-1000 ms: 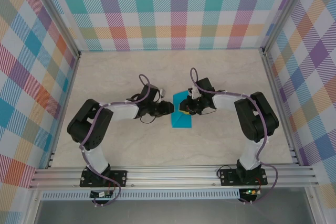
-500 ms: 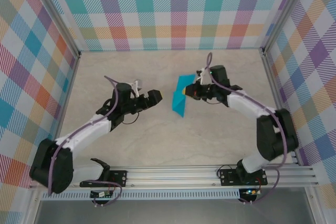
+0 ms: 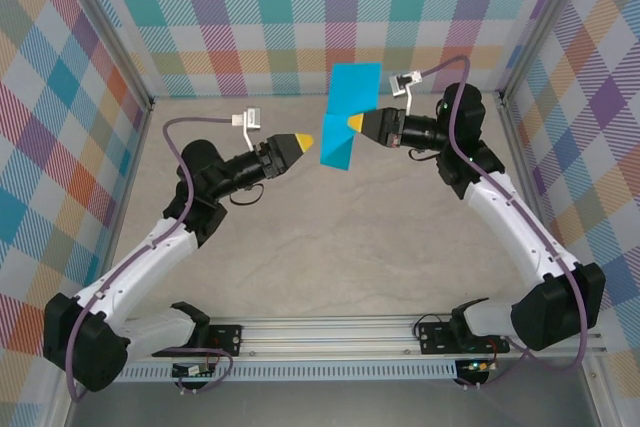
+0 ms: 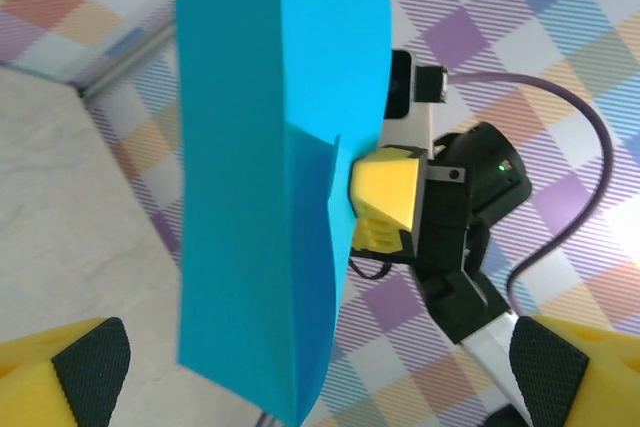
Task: Fold a paper plane with a square sheet of paper (fold left side to right side)
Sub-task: Turn over the paper at the center of the table.
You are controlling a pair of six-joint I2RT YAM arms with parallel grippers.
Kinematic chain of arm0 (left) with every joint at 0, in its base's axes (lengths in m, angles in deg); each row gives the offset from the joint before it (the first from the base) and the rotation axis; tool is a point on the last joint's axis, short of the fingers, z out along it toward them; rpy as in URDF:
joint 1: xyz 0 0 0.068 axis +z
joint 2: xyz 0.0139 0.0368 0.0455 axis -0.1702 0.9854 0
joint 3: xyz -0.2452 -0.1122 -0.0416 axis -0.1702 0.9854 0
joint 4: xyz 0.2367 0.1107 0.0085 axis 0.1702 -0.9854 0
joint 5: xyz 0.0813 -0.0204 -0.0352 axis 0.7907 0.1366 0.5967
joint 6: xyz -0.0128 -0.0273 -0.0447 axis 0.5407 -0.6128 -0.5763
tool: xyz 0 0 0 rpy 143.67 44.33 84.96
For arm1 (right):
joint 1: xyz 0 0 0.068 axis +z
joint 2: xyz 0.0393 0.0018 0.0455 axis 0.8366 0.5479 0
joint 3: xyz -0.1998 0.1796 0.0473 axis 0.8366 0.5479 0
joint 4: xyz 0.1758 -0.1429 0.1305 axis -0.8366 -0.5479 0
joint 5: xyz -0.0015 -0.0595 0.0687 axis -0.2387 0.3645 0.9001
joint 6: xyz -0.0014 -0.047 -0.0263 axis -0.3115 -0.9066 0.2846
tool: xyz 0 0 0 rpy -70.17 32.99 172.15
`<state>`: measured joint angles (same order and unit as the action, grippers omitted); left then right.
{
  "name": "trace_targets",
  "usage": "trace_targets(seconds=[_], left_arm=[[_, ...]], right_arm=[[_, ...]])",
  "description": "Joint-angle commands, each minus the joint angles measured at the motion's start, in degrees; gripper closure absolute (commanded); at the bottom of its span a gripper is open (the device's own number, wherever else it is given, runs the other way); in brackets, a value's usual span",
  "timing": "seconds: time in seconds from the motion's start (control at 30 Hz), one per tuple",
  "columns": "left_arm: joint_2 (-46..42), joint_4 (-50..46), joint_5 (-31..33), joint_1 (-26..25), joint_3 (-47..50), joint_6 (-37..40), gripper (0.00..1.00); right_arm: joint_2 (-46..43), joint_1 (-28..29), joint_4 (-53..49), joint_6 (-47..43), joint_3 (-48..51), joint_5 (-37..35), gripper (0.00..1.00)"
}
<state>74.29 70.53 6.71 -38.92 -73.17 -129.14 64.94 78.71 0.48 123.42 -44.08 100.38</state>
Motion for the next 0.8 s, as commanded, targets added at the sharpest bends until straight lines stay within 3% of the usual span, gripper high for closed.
trace_targets(seconds=[0.0, 0.2, 0.5, 0.77], left_arm=[[2.0, 4.8, -2.0, -1.9, -2.1, -2.1, 0.0], [3.6, 6.6, -2.5, -4.4, -3.4, -1.9, 0.07], [3.1, 5.5, -2.2, -6.0, -3.7, 0.1, 0.39], [2.9, 5.3, -1.3, -6.1, -3.4, 0.2, 0.55]], right_arm=[[0.1, 1.6, 4.8, 3.0, -2.6, 2.5, 0.98], [0.1, 3.1, 5.4, 4.4, -3.4, 2.3, 0.97], [0.2, 3.9, 3.1, 5.6, -3.7, 2.2, 0.96], [-0.3, 4.0, 0.0, 4.1, -3.2, 2.0, 0.96]])
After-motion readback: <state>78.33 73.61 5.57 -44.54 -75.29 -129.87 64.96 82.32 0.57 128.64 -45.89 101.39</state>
